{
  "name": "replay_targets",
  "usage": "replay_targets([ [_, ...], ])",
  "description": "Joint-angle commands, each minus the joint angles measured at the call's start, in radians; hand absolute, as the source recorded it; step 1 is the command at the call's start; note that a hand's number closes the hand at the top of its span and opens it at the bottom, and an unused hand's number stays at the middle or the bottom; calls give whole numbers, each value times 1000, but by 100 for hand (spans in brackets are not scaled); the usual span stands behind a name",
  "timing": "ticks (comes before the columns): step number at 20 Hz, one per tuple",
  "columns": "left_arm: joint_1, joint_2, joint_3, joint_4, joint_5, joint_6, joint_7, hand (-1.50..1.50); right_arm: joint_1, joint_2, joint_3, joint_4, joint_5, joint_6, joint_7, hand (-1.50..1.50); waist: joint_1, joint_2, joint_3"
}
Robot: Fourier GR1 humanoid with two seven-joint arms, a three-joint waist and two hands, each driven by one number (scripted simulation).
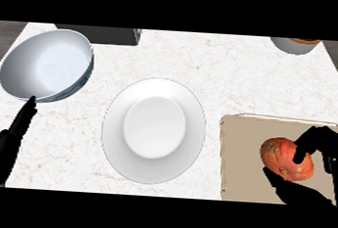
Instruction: Pick the squash from the tray and place it in the plate
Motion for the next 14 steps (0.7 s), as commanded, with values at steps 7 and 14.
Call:
replay_targets([
  [7,-24,-38,-17,41,-38,4,-19,0,-352,248,253,-7,114,200,268,150,15,4,0],
  [14,-27,-8,9,-46,-16,-42,75,0,-518,421,275,336,135,126,316,150,17,5,1],
])
